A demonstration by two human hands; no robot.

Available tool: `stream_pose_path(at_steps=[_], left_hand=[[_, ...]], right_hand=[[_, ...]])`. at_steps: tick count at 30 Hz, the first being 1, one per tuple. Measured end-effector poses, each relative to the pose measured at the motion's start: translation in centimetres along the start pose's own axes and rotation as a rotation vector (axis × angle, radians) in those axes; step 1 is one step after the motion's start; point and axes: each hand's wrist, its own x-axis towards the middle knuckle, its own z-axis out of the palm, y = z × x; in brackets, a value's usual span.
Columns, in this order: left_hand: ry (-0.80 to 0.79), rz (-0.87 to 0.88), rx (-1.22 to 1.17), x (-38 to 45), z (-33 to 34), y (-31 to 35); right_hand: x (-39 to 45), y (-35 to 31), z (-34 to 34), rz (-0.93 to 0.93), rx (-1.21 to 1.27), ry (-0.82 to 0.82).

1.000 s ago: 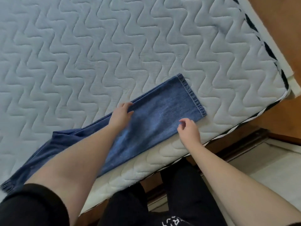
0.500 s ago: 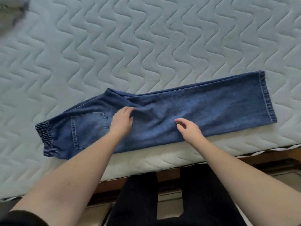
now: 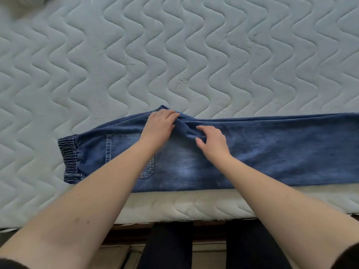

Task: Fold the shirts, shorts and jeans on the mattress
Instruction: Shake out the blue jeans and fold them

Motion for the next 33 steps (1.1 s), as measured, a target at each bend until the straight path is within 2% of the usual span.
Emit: stream_pose_path(at_steps=[3, 6, 9, 15, 21, 26, 30, 31, 33], left_hand=[[-0.106, 0.124, 0.202, 2.2, 0.6, -0.5], [-0.207, 0.112, 0.337, 4.3, 0.6, -1.2], [-0.217, 0.067, 0.325, 6.0, 0.6, -2.2], [-0.149, -0.026, 0.236, 7.0, 1.7, -3.8], [-0.08, -0.262, -0.029, 6.5, 2.0, -4.4], [-0.188, -0.31, -0.342, 5.5, 1.0, -6.4], [-0.088, -0.373, -0.44, 4.7, 0.5, -6.2], [-0.062, -0.376, -0.433, 4.4, 0.5, -6.0], [-0.014, -0.388, -0.359, 3.7, 0.7, -5.7]], right_hand=[[2.0, -1.4, 1.5, -0.008, -0.182, 0.066], [2.9, -1.7, 2.9, 0.048, -0.215, 0.044], [3.7, -1.5, 3.1, 0.086, -0.25, 0.077], [6.2, -0.4, 1.2, 0.288, -0.173, 0.127], [6.5, 1.5, 0.1, 0.066, -0.241, 0.227], [5.6, 3.9, -0.9, 0.061, -0.251, 0.239], [3.9, 3.2, -1.3, 0.035, -0.061, 0.335], [3.2, 2.4, -1.2, 0.005, -0.016, 0.337], [2.0, 0.8, -0.2, -0.132, -0.086, 0.258]])
